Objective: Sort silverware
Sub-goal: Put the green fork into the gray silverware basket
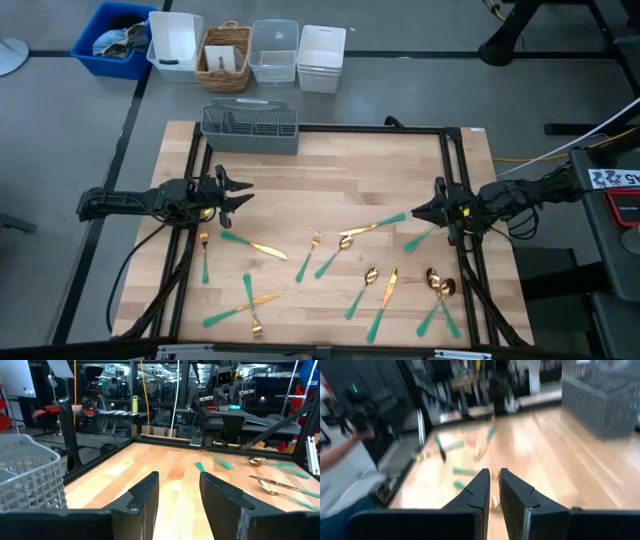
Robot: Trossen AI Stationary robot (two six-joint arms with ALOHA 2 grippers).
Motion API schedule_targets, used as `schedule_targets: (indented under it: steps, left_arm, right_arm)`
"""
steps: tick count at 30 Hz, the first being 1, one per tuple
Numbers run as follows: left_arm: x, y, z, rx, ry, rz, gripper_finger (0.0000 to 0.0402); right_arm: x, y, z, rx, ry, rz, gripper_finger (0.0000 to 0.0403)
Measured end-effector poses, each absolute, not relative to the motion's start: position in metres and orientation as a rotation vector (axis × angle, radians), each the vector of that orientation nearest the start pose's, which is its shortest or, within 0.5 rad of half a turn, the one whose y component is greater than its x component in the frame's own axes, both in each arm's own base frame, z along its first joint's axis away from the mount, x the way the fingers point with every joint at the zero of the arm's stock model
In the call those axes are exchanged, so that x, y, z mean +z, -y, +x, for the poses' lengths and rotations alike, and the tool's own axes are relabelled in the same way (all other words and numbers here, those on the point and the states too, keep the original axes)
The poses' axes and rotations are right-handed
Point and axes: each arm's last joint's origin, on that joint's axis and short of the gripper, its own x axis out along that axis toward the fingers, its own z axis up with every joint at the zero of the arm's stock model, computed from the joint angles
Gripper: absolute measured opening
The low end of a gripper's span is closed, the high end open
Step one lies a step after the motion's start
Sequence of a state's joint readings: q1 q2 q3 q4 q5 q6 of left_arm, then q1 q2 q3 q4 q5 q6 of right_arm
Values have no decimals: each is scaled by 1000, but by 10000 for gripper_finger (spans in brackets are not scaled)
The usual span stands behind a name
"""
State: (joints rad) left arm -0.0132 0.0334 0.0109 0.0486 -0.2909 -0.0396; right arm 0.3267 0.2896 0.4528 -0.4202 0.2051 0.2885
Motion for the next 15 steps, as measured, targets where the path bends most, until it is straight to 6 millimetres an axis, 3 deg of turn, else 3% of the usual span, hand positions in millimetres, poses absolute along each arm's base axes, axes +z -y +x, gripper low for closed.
schedule_targets:
  steps: [9, 15]
  left_arm:
    - [169, -7, 98, 277, 33, -54, 134]
    - [169, -7, 98, 277, 33, -56, 134]
  right_arm:
    - [285, -36, 121, 46, -782, 86, 44]
    - [281, -51, 162, 24, -1028, 26, 46]
